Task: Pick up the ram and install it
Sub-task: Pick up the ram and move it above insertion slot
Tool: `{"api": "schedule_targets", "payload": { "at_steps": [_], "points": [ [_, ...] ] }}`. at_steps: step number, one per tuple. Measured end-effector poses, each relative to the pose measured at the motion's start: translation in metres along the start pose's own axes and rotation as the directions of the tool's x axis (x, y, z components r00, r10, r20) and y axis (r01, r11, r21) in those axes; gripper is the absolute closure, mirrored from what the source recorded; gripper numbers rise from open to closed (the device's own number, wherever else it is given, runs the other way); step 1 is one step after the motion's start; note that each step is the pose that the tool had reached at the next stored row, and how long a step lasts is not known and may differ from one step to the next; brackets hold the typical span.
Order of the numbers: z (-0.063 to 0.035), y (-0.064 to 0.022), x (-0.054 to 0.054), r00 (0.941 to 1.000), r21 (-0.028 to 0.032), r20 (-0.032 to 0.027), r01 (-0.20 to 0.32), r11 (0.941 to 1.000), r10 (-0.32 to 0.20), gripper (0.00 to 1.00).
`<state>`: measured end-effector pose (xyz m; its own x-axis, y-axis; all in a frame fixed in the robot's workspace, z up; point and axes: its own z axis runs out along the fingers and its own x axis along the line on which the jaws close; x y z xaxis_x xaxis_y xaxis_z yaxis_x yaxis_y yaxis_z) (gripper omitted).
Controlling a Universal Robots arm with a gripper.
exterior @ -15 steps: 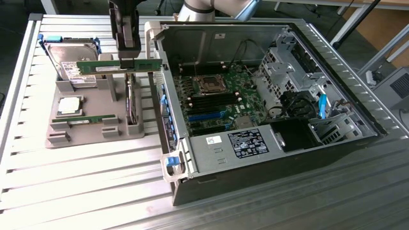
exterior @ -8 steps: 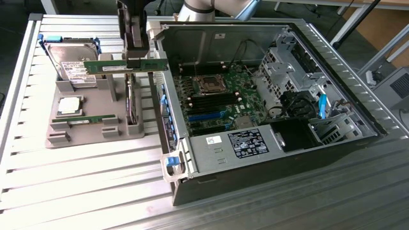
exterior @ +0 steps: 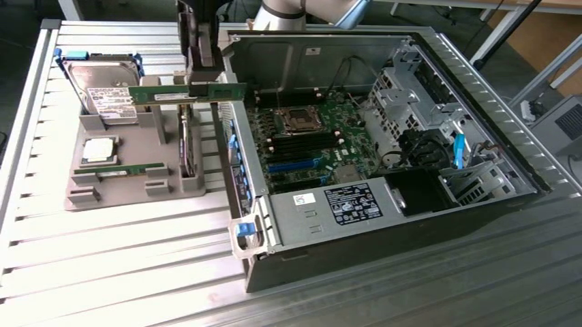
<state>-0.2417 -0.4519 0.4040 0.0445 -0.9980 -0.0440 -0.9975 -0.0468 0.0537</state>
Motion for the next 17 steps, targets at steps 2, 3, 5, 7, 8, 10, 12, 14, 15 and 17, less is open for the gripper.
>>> {"api": "schedule_targets", "payload": {
  "at_steps": [2, 3, 5, 7, 8, 10, 12, 14, 15, 17],
  "points": [
    [-0.0002, -0.0024, 0.0, 1.0, 0.0, 0.0, 0.0, 1.0, 0.0, 0.87],
    [-0.0002, -0.0031, 0.0, 1.0, 0.0, 0.0, 0.0, 1.0, 0.0, 0.87],
    [-0.0003, -0.0053, 0.0, 1.0, 0.0, 0.0001, 0.0, 1.0, 0.0, 0.87],
    [-0.0004, -0.0067, 0.0, 1.0, 0.0, 0.0, 0.0, 1.0, 0.0, 0.87],
    [-0.0004, -0.0075, 0.0, 1.0, 0.0, 0.0, 0.0, 1.0, 0.0, 0.87],
    [-0.0006, -0.01, 0.0, 1.0, 0.0, 0.0, 0.0, 1.0, 0.0, 0.87],
    [-0.0007, -0.0118, 0.001, 1.0, 0.0, 0.0, 0.0, 1.0, 0.0, 0.87],
    [-0.0008, -0.0146, 0.001, 1.0, 0.0, 0.0001, 0.0, 1.0, 0.0, 0.87],
    [-0.0009, -0.0159, 0.001, 1.0, 0.0, 0.0, 0.0, 1.0, 0.0, 0.87],
    [-0.001, -0.0184, 0.001, 1.0, 0.0001, 0.0001, 0.0, 1.0, 0.0, 0.87]
  ]
}}
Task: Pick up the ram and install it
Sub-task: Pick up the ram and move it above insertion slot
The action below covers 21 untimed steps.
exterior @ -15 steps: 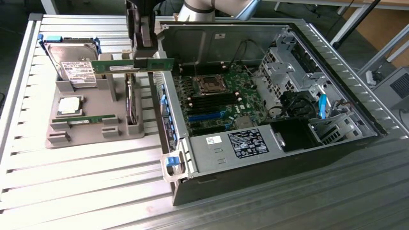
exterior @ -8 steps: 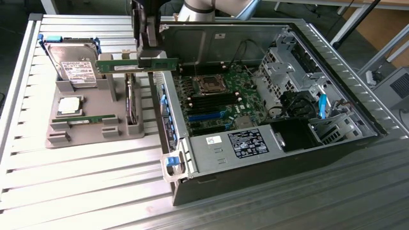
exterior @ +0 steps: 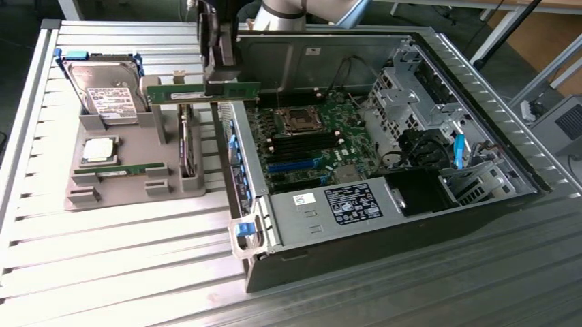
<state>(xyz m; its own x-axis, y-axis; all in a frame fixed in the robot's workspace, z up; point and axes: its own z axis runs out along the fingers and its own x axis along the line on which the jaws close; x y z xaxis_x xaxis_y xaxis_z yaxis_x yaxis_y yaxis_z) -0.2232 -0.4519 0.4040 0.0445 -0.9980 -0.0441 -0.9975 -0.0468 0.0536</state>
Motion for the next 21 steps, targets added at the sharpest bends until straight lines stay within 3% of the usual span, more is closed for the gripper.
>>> {"api": "schedule_targets", "payload": {
  "at_steps": [21],
  "points": [
    [-0.0019, -0.032, 0.001, 1.0, -0.0001, -0.0001, 0.0, 1.0, 0.0, 0.87]
  ]
}}
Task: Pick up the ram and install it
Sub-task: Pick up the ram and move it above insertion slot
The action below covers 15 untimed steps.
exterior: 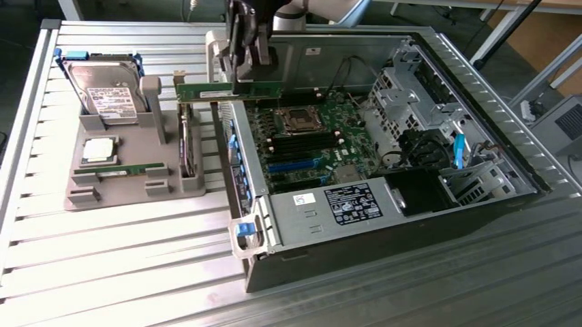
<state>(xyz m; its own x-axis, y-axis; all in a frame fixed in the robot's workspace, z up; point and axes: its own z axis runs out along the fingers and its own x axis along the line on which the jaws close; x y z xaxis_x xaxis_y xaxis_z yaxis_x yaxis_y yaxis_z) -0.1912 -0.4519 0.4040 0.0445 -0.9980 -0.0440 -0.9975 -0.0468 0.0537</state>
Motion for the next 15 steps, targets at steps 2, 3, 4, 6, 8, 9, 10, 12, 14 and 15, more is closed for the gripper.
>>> {"api": "schedule_targets", "payload": {
  "at_steps": [2, 3, 4, 6, 8, 9, 10, 12, 14, 15],
  "points": [
    [-0.0002, -0.0039, 0.0, 1.0, 0.0001, 0.0001, 0.0, 1.0, 0.0, 0.87],
    [-0.0003, -0.0061, 0.0, 1.0, 0.0, 0.0001, 0.0, 1.0, 0.0, 0.87],
    [-0.0005, -0.0098, 0.0, 1.0, 0.0, 0.0, 0.0, 1.0, 0.0, 0.87],
    [-0.0015, -0.027, 0.001, 1.0, 0.0, 0.0, 0.0, 1.0, 0.0, 0.87],
    [-0.0025, -0.0455, 0.002, 1.0, 0.0, 0.0, 0.0, 1.0, 0.0, 0.87],
    [-0.0026, -0.0464, 0.002, 1.0, 0.0, 0.0, 0.0, 1.0, 0.0, 0.87],
    [-0.0026, -0.0472, 0.002, 1.0, 0.0002, 0.0, 0.0, 1.0, 0.0, 0.87],
    [-0.0027, -0.0488, 0.002, 1.0, 0.0, 0.0001, 0.0, 1.0, 0.0, 0.87],
    [-0.0028, -0.0501, 0.002, 1.0, 0.0, 0.0, 0.0, 1.0, 0.0, 0.87],
    [-0.0028, -0.0509, 0.002, 1.0, 0.0, 0.0001, 0.0, 1.0, 0.0, 0.87]
  ]
}}
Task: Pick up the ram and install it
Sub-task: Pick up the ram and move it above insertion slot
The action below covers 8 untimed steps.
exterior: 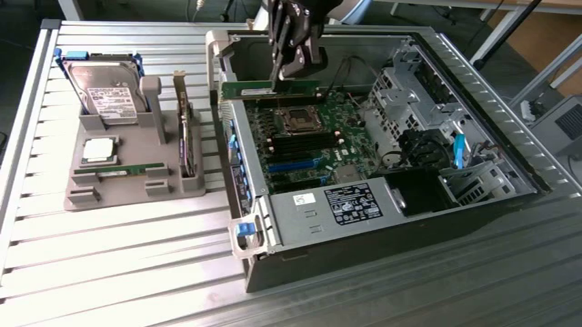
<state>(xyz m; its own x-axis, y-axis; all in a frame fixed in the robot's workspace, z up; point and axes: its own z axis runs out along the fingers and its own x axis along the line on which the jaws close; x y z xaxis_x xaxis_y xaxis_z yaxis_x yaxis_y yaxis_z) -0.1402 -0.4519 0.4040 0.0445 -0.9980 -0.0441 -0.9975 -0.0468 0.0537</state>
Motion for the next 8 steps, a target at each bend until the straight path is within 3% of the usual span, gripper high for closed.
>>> {"api": "schedule_targets", "payload": {
  "at_steps": [8],
  "points": [
    [-0.0003, -0.0063, 0.0003, 1.0, 0.0, 0.0, 0.0, 1.0, 0.0, 0.87]
  ]
}}
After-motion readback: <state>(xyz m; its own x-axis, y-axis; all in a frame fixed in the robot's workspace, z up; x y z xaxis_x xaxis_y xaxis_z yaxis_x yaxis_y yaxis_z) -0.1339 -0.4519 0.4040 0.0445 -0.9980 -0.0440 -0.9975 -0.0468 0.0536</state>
